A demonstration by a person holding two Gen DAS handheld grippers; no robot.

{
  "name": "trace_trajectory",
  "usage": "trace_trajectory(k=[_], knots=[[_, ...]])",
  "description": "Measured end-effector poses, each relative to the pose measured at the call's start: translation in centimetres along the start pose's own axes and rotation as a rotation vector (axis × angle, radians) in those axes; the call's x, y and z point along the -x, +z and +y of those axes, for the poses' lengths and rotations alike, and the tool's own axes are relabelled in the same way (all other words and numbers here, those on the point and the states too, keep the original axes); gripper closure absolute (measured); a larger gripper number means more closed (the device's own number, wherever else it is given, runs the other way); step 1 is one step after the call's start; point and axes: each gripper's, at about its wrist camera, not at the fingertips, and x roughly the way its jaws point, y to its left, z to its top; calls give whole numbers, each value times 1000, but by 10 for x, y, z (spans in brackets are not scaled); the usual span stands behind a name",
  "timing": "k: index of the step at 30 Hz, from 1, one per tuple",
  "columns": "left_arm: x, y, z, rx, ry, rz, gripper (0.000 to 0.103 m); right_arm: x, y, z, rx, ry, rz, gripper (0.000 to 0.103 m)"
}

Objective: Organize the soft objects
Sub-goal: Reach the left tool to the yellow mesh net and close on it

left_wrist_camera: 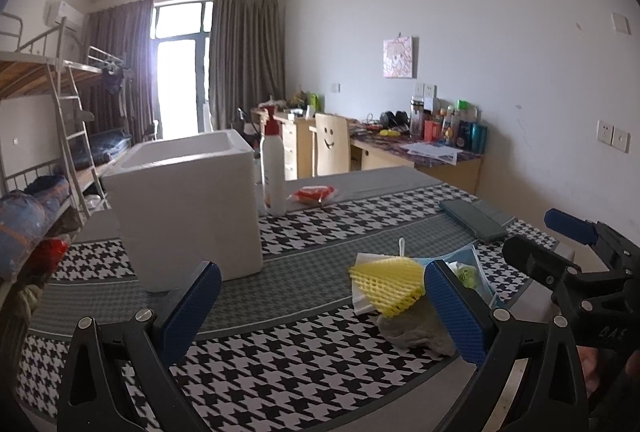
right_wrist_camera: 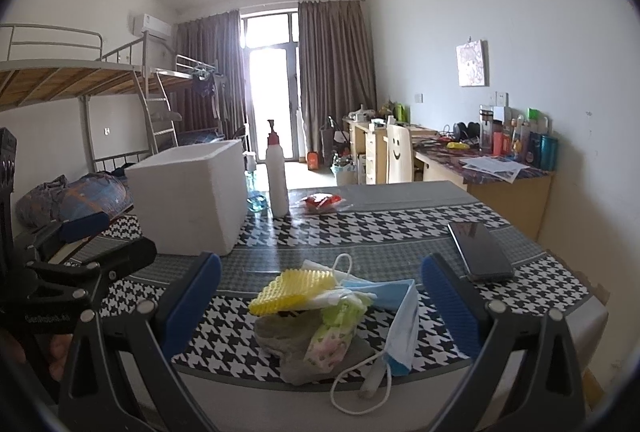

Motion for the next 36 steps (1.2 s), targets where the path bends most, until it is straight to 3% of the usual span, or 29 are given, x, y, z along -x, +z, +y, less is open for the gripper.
trace_trajectory(k=[36], knots=[[-86, -23, -48, -186, -145, 220, 3, -46, -17, -55, -97, -128, 164, 1]])
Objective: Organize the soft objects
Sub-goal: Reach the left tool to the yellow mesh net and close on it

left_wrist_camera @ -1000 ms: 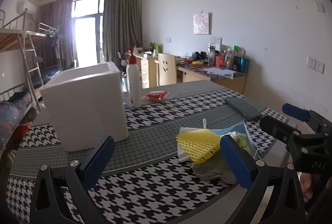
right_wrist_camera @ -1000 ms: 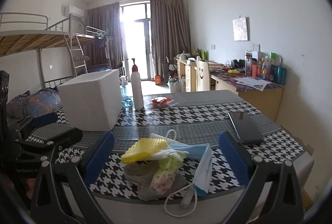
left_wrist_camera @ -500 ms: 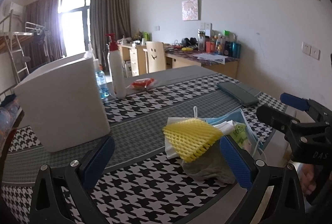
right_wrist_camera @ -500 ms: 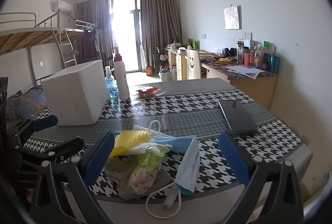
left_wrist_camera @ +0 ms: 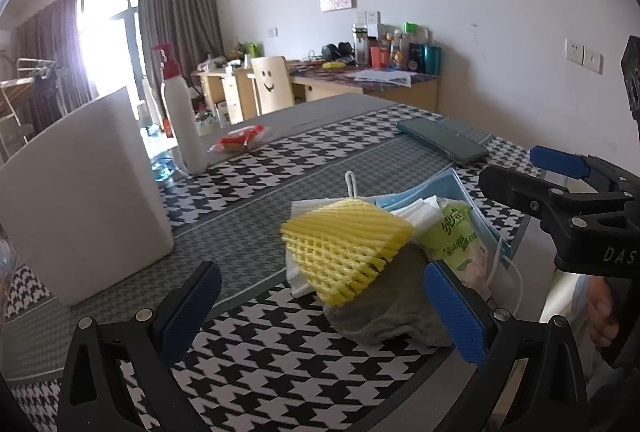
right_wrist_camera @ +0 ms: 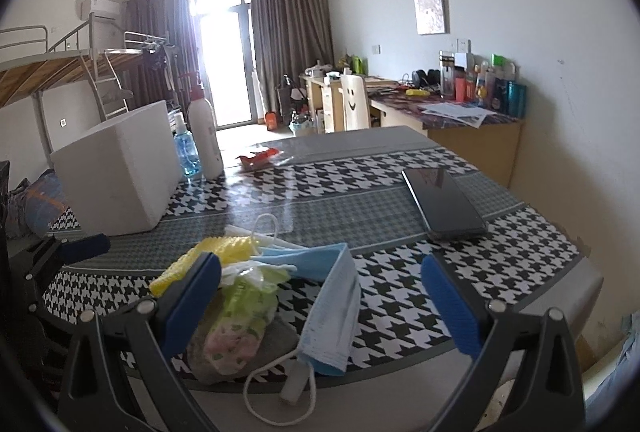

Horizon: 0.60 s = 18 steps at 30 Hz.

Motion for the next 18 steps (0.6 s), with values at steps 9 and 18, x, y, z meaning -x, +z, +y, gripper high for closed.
trace_trajectory(k=[9, 18], knots=[[-17, 1, -2, 2, -45, 59, 25, -11, -5, -10, -32, 8, 25, 1], [-19, 2, 4, 45, -118, 68, 52, -15, -10, -13, -40, 6, 32, 1]])
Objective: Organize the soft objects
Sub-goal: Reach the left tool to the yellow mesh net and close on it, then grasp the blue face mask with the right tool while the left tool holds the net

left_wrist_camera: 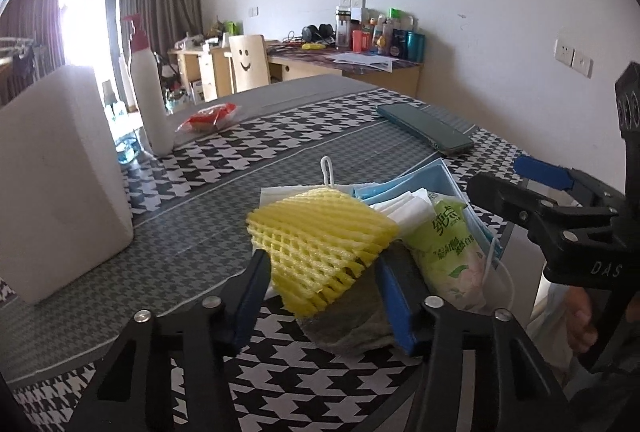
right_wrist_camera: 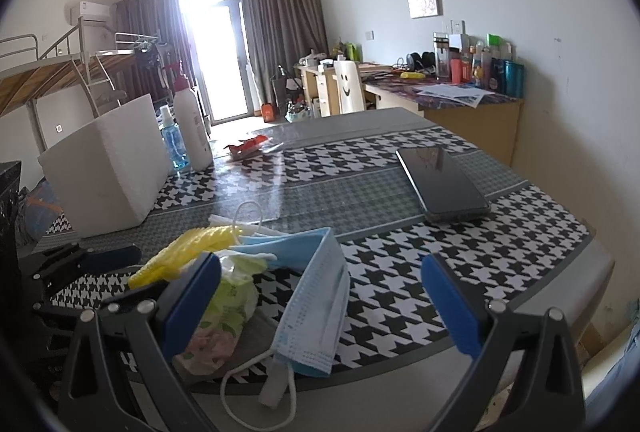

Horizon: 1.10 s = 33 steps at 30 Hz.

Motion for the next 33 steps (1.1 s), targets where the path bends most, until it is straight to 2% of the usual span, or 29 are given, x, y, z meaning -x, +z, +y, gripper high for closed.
trace_trajectory(k=[7, 9, 12, 29, 33], knots=[[0, 0, 6, 46, -40, 1, 71, 2, -1, 0, -4, 5, 2, 1], [-1, 0, 6, 48, -36, 4, 81, 3, -1, -1, -7, 5, 4, 1], [0, -1, 10, 69, -35, 1, 89, 4, -1, -2, -7, 2, 3, 1], [30, -2, 24, 68, 59, -68, 91, -6, 5, 2, 9, -36, 23, 2], [33, -2, 26, 69, 65, -85, 91, -12, 6, -1, 1, -50, 47, 15]])
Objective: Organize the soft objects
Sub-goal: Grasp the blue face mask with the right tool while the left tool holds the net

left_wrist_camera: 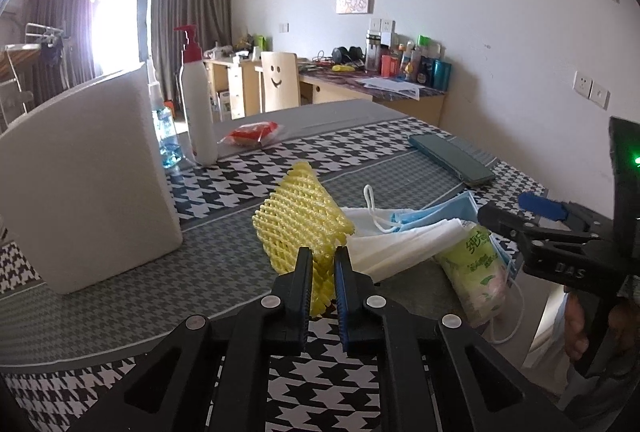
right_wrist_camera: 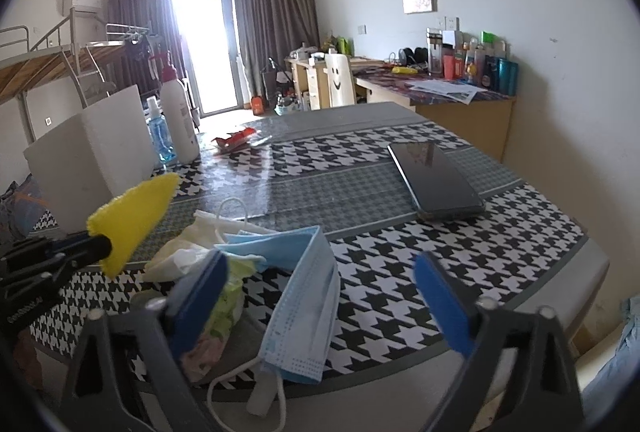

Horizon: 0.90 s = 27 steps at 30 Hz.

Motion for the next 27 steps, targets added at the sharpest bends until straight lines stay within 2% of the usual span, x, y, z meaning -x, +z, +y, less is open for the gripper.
trace_trajectory(k=[3, 13, 16, 18, 21, 24, 27], knots=[[1, 0, 0, -2, 5, -2, 91, -4, 0, -2, -4, 0, 16, 24], [4, -3, -1, -9, 22, -6, 91, -23, -6, -1, 12, -10, 98, 42], [6, -4, 2, -2, 24, -8, 91, -29, -7, 0, 14, -20, 122, 53], [7, -5, 4, 0, 26, -10, 91, -31, -8, 1, 17, -25, 136, 68], [7, -5, 4, -1, 28, -10, 91, -31, -8, 0, 10, -38, 146, 83], [7, -4, 6, -1, 26, -14, 91, -32, -7, -1, 5, -46, 151, 92], [7, -4, 8, 4, 24, -17, 91, -34, -7, -1, 9, -54, 159, 93]])
